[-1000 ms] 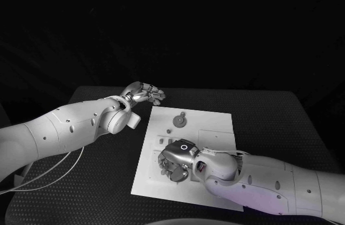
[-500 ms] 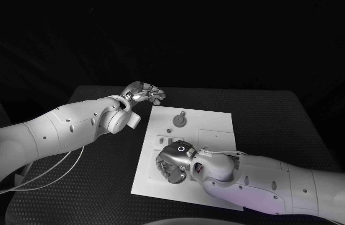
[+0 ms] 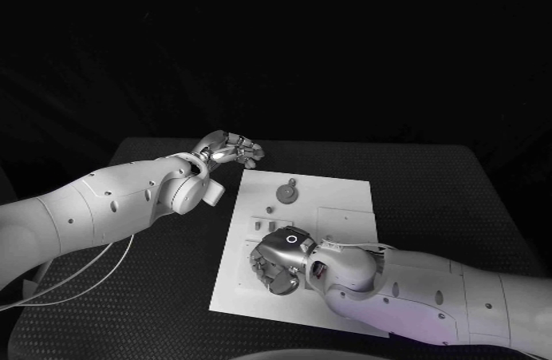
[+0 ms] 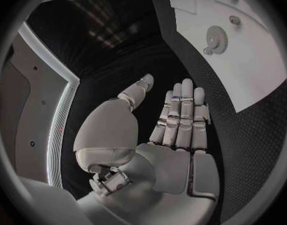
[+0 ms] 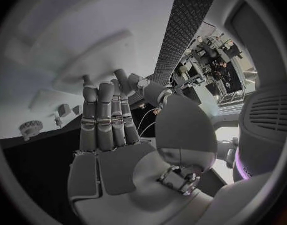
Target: Assemble the parts on the task board
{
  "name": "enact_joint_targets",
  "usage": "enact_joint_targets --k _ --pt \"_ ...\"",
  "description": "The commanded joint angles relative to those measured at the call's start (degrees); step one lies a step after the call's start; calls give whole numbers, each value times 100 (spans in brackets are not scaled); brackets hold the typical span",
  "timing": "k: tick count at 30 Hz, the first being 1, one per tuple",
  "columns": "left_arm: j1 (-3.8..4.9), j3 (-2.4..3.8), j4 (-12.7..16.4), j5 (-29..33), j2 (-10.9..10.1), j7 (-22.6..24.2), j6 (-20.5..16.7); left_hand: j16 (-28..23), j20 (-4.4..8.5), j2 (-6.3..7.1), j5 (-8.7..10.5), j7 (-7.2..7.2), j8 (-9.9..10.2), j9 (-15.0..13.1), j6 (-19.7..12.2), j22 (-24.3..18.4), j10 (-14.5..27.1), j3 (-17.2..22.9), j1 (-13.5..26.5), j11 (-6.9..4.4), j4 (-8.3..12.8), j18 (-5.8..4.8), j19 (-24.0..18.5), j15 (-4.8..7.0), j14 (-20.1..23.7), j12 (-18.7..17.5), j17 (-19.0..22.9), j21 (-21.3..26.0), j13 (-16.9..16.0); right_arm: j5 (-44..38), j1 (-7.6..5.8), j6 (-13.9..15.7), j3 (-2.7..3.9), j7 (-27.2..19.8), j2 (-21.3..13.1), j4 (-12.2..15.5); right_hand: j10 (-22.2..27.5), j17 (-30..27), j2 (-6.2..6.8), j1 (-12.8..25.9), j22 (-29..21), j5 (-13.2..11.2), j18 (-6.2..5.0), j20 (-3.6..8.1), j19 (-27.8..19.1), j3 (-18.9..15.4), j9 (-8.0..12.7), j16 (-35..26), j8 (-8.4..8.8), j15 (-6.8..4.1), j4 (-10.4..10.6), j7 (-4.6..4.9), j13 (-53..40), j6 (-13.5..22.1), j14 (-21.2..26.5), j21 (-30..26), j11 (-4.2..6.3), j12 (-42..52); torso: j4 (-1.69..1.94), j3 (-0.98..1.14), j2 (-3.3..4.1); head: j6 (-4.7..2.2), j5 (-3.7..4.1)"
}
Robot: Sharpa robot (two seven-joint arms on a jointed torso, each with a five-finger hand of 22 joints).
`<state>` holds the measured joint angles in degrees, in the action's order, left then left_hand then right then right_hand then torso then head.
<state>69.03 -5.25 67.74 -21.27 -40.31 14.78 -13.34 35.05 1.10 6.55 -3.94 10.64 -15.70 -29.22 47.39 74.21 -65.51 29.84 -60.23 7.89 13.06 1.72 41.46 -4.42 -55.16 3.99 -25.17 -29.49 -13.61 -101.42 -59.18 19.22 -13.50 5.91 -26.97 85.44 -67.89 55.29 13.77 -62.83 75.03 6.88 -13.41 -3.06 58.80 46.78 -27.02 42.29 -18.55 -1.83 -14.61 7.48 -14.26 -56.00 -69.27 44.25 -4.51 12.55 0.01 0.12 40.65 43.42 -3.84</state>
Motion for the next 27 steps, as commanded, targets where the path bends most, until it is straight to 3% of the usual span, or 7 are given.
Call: enact_joint_targets --k 1,3,7,17,21,23,27 --pt "7 3 10 31 0 36 51 -43 -7 -17 8 10 3 9 -53 7 40 0 41 -4 -35 51 19 -27 -25 15 -10 42 6 231 19 -15 -15 -147 -25 -21 256 -28 148 -6 67 69 -151 -39 -129 -61 47 -5 109 109 -8 100 52 213 113 -61 -103 -103 -1 6 0 1 -3" --pt "7 3 9 31 -5 34 64 -47 -7 -10 11 14 7 12 -63 9 42 -1 42 -3 -36 51 19 -27 -26 14 -15 44 8 260 18 9 -15 -163 -37 -24 544 -15 213 18 102 277 -126 -110 -330 -255 91 74 215 217 -61 193 127 454 369 -96 -218 -171 -2 5 -3 0 6" --pt "7 3 6 31 -10 33 61 -56 -8 -1 19 30 25 22 -102 15 46 -4 49 -1 -48 51 23 -27 -31 14 -30 53 12 273 16 92 -15 -158 -81 3 991 -19 289 -6 115 287 -119 -203 -568 -441 161 275 340 303 -65 244 269 797 701 -108 -308 -191 -4 4 1 -7 9" --pt "6 3 5 31 -31 43 49 -66 -6 1 20 39 34 27 -127 21 48 -1 44 0 -53 53 26 -26 -33 15 -43 60 16 617 -74 693 8 -308 -397 263 1245 -177 312 -79 106 330 -159 -285 -670 -479 179 578 291 332 -29 253 387 926 884 -26 -326 96 -4 9 0 -25 16" --pt "6 2 5 31 -43 43 50 -67 -7 1 20 40 35 28 -129 22 49 -1 44 0 -54 53 27 -26 -33 15 -45 61 16 1076 -174 798 131 -454 -653 401 1205 -249 307 -137 99 267 -159 -271 -618 -363 171 667 231 316 59 243 400 866 855 15 -311 236 -5 9 -3 -52 40" --pt "6 2 2 31 -47 44 50 -68 -6 1 20 41 35 28 -130 23 49 -1 43 0 -54 53 27 -26 -33 15 -46 61 17 1727 -297 821 204 -583 -830 423 1175 -294 295 -122 98 241 -159 -267 -600 -328 174 706 215 301 137 242 408 860 851 34 -299 314 -7 9 -2 -66 52" --pt "5 1 5 31 -76 52 35 -69 -6 -2 19 41 35 28 -131 23 48 1 41 0 -54 53 27 -26 -34 16 -47 62 17 2837 -529 580 422 -724 -1240 346 1076 -368 234 165 96 553 -159 -246 -564 -485 209 767 267 276 337 202 409 1016 841 71 -245 456 -22 15 -8 -115 103"
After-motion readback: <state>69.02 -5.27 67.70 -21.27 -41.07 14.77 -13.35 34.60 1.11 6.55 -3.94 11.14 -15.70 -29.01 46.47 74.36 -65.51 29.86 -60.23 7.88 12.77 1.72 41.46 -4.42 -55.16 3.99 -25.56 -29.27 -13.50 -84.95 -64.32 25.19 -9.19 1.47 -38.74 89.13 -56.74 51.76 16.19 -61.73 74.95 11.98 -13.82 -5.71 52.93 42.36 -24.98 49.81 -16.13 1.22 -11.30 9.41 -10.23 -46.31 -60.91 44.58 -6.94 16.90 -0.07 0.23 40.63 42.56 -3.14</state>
